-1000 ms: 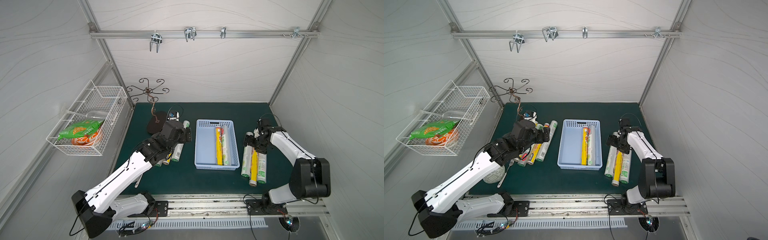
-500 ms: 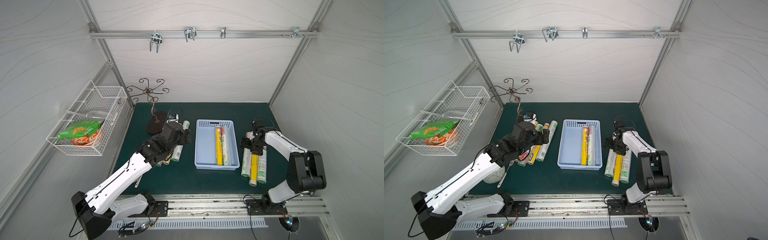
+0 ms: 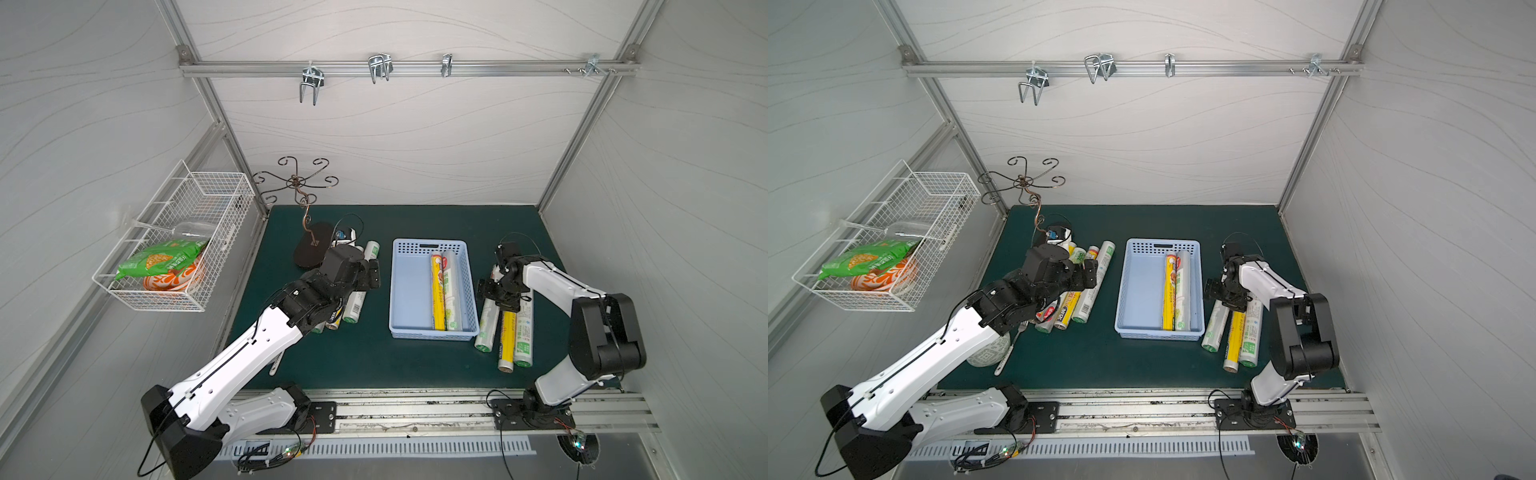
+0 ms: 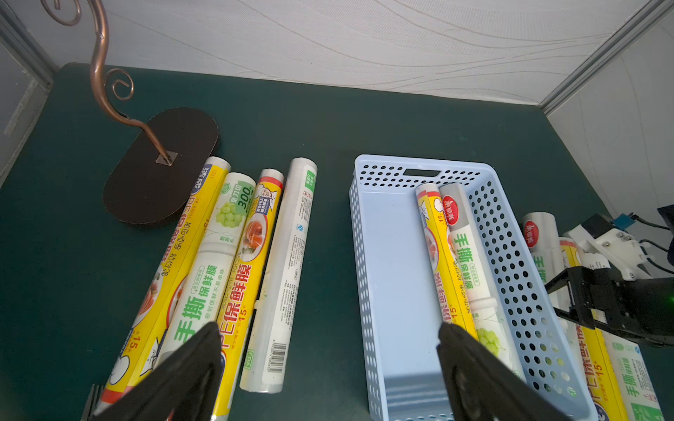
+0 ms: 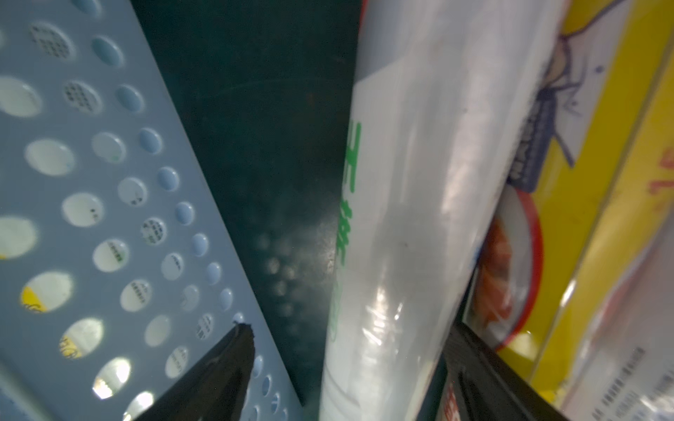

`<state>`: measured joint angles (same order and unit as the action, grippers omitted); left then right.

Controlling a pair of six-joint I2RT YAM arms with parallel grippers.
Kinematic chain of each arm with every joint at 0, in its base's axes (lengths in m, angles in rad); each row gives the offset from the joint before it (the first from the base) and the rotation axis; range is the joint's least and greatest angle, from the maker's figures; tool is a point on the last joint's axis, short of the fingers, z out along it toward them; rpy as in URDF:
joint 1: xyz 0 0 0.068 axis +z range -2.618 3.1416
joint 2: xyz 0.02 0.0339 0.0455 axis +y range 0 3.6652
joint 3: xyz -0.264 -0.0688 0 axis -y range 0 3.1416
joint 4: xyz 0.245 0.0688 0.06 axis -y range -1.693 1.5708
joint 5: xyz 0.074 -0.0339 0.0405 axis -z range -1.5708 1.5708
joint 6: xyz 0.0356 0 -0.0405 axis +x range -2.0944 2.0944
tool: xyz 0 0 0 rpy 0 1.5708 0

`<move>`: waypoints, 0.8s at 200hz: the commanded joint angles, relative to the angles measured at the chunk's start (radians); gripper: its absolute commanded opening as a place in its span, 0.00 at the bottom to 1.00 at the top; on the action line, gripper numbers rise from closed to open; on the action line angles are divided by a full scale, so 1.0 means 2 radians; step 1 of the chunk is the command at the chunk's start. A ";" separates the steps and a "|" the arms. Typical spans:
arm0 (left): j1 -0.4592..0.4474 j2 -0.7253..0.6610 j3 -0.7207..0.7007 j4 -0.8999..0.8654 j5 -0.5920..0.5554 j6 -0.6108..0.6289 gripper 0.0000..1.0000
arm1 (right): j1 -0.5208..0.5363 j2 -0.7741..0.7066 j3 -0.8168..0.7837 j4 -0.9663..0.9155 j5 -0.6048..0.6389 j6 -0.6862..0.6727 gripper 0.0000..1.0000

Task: Put the plastic wrap into the basket
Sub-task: Pick up the plastic wrap from the center of the board.

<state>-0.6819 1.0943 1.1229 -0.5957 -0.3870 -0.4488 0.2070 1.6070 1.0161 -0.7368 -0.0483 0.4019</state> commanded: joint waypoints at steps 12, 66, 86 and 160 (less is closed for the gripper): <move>0.002 -0.009 -0.004 0.015 0.003 -0.004 0.95 | 0.010 0.016 -0.007 0.009 -0.016 0.009 0.85; 0.003 -0.007 -0.008 0.016 0.004 -0.006 0.95 | 0.010 0.035 -0.001 0.014 -0.013 0.007 0.81; 0.004 -0.007 -0.010 0.016 0.005 -0.007 0.95 | 0.009 0.041 0.003 0.014 -0.012 0.006 0.80; 0.005 -0.008 -0.015 0.017 0.006 -0.010 0.95 | 0.010 0.051 0.015 0.012 -0.013 0.001 0.59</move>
<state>-0.6765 1.0943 1.0950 -0.5949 -0.3809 -0.4580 0.2188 1.6955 1.0168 -0.7059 -0.0658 0.4026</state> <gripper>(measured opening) 0.945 0.669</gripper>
